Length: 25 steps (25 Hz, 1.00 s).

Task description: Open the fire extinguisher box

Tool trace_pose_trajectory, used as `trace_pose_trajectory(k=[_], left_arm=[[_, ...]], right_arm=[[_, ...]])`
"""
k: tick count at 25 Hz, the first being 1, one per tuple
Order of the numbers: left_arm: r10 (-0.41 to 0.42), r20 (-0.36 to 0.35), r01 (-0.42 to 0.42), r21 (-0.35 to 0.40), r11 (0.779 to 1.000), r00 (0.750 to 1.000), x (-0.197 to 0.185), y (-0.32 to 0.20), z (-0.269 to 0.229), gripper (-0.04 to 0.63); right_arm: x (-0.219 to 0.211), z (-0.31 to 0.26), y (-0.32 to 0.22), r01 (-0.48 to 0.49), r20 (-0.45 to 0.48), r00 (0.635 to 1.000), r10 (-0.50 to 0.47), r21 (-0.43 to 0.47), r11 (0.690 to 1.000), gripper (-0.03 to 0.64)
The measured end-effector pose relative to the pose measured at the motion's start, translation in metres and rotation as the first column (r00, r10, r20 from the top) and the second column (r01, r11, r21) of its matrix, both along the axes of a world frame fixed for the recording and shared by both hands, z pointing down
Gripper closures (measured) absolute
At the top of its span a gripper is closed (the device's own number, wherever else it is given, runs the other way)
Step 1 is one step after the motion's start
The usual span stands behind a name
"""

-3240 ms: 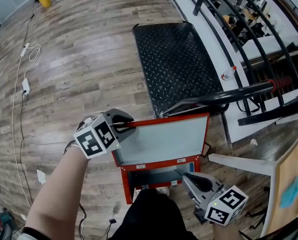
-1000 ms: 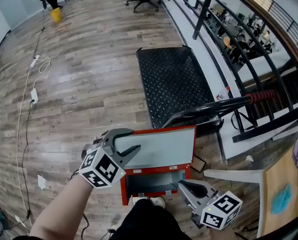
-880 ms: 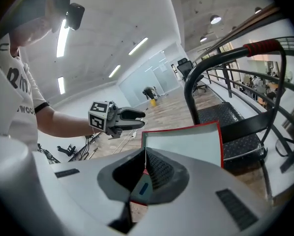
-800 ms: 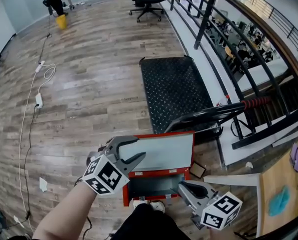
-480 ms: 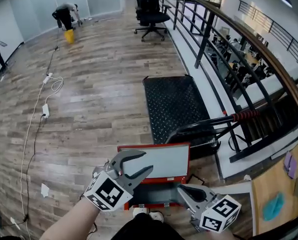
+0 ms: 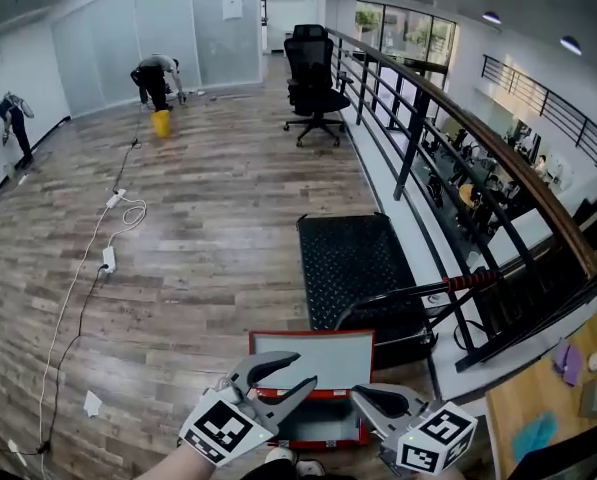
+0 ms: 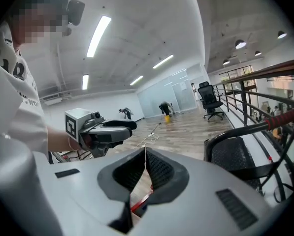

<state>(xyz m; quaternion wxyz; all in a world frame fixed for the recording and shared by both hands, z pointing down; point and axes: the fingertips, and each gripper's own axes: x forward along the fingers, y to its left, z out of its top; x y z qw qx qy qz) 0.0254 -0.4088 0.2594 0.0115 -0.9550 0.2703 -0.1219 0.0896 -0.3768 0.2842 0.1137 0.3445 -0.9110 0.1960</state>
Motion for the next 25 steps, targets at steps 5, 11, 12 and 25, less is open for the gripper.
trace_pose_trajectory(k=[5,11,12,25], left_arm=[[0.037,-0.043,-0.039,-0.048,0.998,0.998,-0.001,0.035,-0.009,0.436],[0.087,-0.049,-0.090,-0.077,0.993,0.995,-0.002,0.063,-0.004,0.493],[0.094,-0.036,-0.096,-0.073,0.993,0.995,-0.002,0.067,-0.001,0.516],[-0.020,-0.031,0.012,-0.227,0.974,0.999,-0.043,0.070,0.039,0.577]], right_arm=[[-0.014,-0.015,0.011,0.030,-0.010,1.000,-0.030,0.014,0.999,0.606],[-0.031,-0.015,0.016,0.059,-0.009,0.998,-0.059,0.006,0.998,0.606],[-0.034,-0.014,0.018,0.065,-0.011,0.998,-0.065,0.004,0.998,0.606],[-0.030,0.004,0.021,0.028,-0.030,0.999,-0.029,-0.047,0.999,0.606]])
